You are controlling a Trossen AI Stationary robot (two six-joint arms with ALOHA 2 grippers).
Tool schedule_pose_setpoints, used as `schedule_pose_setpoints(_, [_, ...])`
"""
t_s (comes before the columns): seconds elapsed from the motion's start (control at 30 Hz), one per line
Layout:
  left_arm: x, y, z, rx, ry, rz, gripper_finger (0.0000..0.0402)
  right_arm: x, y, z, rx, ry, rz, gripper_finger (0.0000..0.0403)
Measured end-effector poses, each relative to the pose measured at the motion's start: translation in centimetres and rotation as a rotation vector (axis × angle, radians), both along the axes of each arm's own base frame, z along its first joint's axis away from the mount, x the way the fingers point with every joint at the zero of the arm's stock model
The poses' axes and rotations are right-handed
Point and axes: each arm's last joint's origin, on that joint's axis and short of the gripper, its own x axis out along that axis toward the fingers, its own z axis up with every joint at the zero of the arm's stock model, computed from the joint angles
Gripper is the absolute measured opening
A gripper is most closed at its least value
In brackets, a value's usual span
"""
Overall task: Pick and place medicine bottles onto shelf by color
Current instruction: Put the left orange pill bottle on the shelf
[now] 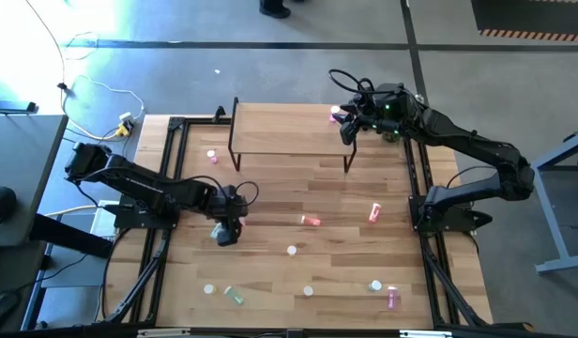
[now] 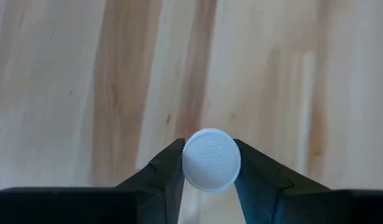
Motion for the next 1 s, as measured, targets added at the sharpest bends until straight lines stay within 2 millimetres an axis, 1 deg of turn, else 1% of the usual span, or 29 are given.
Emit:
schedule_pose_setpoints(0.07, [0.7, 0.3, 1.3, -0.009, -0.023, -0.004, 0.0115, 0.0, 0.0, 0.0, 0.002, -0.001, -0.001, 0.0174])
schedule_pose_setpoints(0.17, [1.7, 1.1, 3.9, 0.018, -0.046, -0.016, 0.0116, 0.0, 0.0, 0.0, 0.02, -0.014, -0.012, 0.0174])
schedule_pose_setpoints(0.27, [2.4, 2.3, 6.9, 0.05, -0.074, -0.016, 0.0116, 0.0, 0.0, 0.0, 0.037, -0.024, -0.02, 0.0174])
schedule_pose_setpoints(0.37, [2.9, 3.9, 10.0, 0.09, -0.108, -0.006, 0.0116, 0.0, 0.0, 0.0, 0.04, -0.026, -0.022, 0.0174])
schedule_pose_setpoints(0.5, [2.6, 6.4, 13.8, 0.188, -0.133, 0.003, 0.0117, 0.0, 0.0, 0.0, 0.04, -0.026, -0.022, 0.0174])
schedule_pose_setpoints(0.6, [2.2, 8.6, 16.2, 0.32, -0.155, 0.028, 0.0117, 0.0, 0.0, 0.0, 0.041, -0.026, -0.023, 0.0174])
schedule_pose_setpoints(0.7, [1.4, 11.1, 18.3, 0.441, -0.165, 0.088, 0.0117, 0.0, 0.0, 0.0, 0.058, -0.038, -0.032, 0.0174])
schedule_pose_setpoints(0.77, [0.9, 12.7, 19.3, 0.497, -0.16, 0.114, 0.0117, 0.0, 0.0, 0.0, 0.071, -0.044, -0.04, 0.0174])
schedule_pose_setpoints(0.87, [0.0, 15.0, 20.0, 0.544, -0.133, 0.152, 0.0117, 0.0, 0.0, -0.1, 0.088, -0.048, -0.048, 0.0174])
schedule_pose_setpoints(0.93, [-0.5, 16.4, 20.2, 0.571, -0.113, 0.173, 0.0117, -0.1, 0.0, -0.1, 0.103, -0.052, -0.055, 0.0174])
schedule_pose_setpoints(1.0, [-0.9, 17.8, 19.9, 0.58, -0.079, 0.199, 0.0117, -0.1, 0.0, -0.1, 0.109, -0.052, -0.058, 0.0174])
